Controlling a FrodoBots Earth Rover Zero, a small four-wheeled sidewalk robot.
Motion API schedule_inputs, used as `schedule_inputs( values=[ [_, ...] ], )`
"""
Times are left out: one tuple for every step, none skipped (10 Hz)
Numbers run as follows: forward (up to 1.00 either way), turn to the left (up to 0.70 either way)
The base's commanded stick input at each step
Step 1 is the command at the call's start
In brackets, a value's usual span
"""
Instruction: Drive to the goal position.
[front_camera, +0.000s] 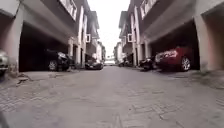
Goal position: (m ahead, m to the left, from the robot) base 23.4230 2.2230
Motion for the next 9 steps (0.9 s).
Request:
schedule_inputs(
  values=[
    [0.7, 0.0],
    [0.7, 0.0],
    [0.7, 0.0],
    [0.7, 0.0],
    [0.7, 0.0],
    [0.7, 0.0],
    [0.7, 0.0],
    [0.7, 0.0],
    [0.7, 0.0]
  ],
)
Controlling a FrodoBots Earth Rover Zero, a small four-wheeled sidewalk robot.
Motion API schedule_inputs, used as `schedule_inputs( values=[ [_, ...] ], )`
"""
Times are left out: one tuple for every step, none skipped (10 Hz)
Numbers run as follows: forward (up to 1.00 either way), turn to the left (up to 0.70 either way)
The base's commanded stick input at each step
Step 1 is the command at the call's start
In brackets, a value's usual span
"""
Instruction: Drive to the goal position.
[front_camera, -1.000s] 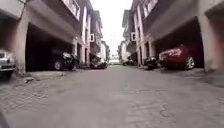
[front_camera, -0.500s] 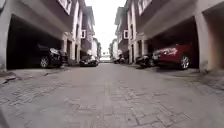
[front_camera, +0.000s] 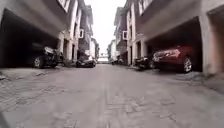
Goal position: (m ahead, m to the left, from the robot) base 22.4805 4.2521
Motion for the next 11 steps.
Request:
schedule_inputs(
  values=[
    [0.7, 0.0],
    [0.7, 0.0],
    [0.7, 0.0],
    [0.7, 0.0],
    [0.7, 0.0],
    [0.7, 0.0],
    [0.7, 0.0],
    [0.7, 0.0],
    [0.7, 0.0],
    [0.7, 0.0],
    [0.7, 0.0]
  ],
)
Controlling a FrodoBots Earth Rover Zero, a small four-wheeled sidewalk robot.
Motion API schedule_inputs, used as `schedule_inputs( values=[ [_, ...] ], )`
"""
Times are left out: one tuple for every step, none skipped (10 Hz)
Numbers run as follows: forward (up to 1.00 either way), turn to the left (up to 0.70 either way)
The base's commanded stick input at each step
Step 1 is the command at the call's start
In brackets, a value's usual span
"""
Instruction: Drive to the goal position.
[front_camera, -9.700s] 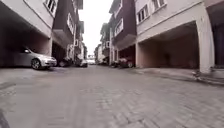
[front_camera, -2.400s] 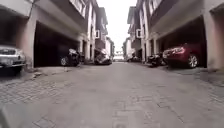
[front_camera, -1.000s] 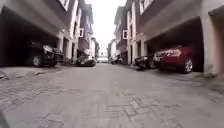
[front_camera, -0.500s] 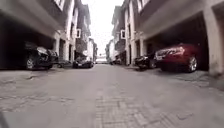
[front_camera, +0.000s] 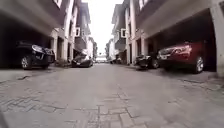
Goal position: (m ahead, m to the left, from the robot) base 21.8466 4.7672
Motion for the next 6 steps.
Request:
schedule_inputs(
  values=[
    [0.7, 0.0],
    [0.7, 0.0],
    [0.7, 0.0],
    [0.7, 0.0],
    [0.7, 0.0],
    [0.7, 0.0]
  ],
)
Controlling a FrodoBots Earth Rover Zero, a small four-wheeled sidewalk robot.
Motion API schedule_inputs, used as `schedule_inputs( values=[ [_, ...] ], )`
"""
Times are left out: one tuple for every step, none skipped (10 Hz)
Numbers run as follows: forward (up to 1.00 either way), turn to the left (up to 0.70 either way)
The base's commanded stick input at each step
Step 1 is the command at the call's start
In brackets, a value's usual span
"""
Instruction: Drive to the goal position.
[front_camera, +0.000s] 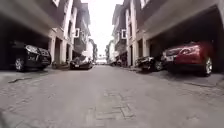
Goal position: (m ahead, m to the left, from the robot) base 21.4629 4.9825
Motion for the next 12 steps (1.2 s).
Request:
schedule_inputs(
  values=[
    [0.7, 0.0],
    [0.7, 0.0],
    [0.7, 0.0],
    [0.7, 0.0],
    [0.7, 0.0],
    [0.7, 0.0],
    [0.7, 0.0],
    [0.7, 0.0],
    [0.7, 0.0],
    [0.7, 0.0],
    [0.7, 0.0],
    [0.7, 0.0]
  ],
)
